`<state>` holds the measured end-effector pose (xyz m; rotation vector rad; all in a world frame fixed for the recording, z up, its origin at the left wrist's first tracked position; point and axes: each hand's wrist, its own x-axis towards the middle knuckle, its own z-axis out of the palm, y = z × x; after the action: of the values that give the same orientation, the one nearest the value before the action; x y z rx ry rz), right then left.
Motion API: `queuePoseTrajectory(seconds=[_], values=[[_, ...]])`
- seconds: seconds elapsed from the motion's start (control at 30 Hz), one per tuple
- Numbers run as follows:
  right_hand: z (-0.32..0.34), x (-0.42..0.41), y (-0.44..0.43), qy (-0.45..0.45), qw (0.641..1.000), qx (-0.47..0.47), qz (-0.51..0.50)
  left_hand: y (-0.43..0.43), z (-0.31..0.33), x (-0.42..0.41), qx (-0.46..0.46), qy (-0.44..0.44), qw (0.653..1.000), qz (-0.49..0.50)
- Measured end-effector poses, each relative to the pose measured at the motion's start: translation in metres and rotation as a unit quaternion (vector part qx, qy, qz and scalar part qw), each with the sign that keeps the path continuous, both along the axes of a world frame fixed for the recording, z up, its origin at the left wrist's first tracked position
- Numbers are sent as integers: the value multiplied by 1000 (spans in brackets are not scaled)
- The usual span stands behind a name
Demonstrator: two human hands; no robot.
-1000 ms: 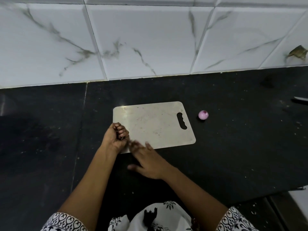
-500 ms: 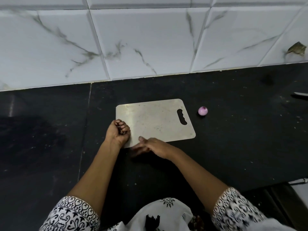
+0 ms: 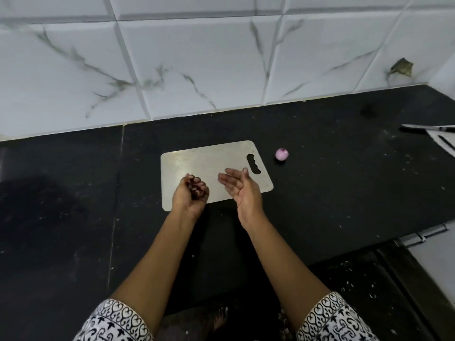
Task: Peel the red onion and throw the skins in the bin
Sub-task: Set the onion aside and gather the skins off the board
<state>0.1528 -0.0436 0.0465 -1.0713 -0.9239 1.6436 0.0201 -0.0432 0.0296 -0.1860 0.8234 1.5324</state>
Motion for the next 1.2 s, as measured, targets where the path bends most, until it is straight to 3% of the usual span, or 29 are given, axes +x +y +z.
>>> queuePoseTrajectory(seconds=[0.27,0.53,0.83,0.93,1.07,1.2], values=[[32,60,-70,19,990,64,-126,-67,41,141,66,0,997,-40],[0,177,-185,17,964,57,-260,-170,1,261,110,29,977,-182],[-172,240,-269,16,914,-110,-391,-249,-149,335,-42,58,962,-265],[-251,246,-273,38,881,-205,-425,-250,-223,340,-119,63,950,-281],[-356,253,-264,139,818,-328,-452,-239,-328,343,-202,52,930,-303],[-435,271,-256,112,830,-364,-407,-221,-405,332,-244,13,906,-346]])
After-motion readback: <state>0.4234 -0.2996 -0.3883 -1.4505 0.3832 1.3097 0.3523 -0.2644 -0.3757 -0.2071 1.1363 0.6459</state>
